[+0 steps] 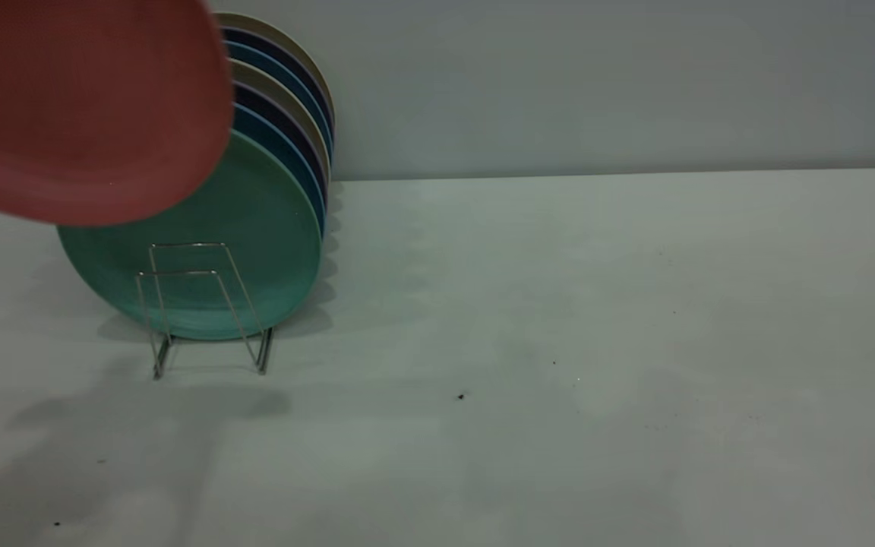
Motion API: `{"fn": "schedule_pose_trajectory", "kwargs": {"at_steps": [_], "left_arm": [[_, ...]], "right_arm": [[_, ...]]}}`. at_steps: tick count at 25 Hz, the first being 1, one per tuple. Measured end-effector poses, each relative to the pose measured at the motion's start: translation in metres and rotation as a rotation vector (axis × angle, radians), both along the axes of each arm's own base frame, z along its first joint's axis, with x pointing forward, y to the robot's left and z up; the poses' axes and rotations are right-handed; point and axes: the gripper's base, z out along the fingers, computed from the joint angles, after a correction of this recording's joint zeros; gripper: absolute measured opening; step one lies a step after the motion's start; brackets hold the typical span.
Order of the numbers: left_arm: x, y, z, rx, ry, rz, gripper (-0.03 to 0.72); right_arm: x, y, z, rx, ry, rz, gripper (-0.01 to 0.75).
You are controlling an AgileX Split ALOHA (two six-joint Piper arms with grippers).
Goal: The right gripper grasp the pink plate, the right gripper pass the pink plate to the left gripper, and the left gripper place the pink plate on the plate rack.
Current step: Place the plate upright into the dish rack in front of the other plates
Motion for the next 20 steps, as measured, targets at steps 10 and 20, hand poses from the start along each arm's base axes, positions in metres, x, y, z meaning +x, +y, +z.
{"fn": "schedule_pose_trajectory", "kwargs": {"at_steps": [10, 20], "left_arm": [[0.024, 0.002, -0.028, 0.138, 0.009, -0.081, 0.110], [0.055, -0.007, -0.057, 0.164, -0.074, -0.157, 0.110]], "right_arm": [[-0.032, -0.003, -0.098, 0.045, 0.127, -0.085, 0.393], [-0.017, -0.008, -0.139, -0.002, 0.196, -0.120, 0.366]]}}
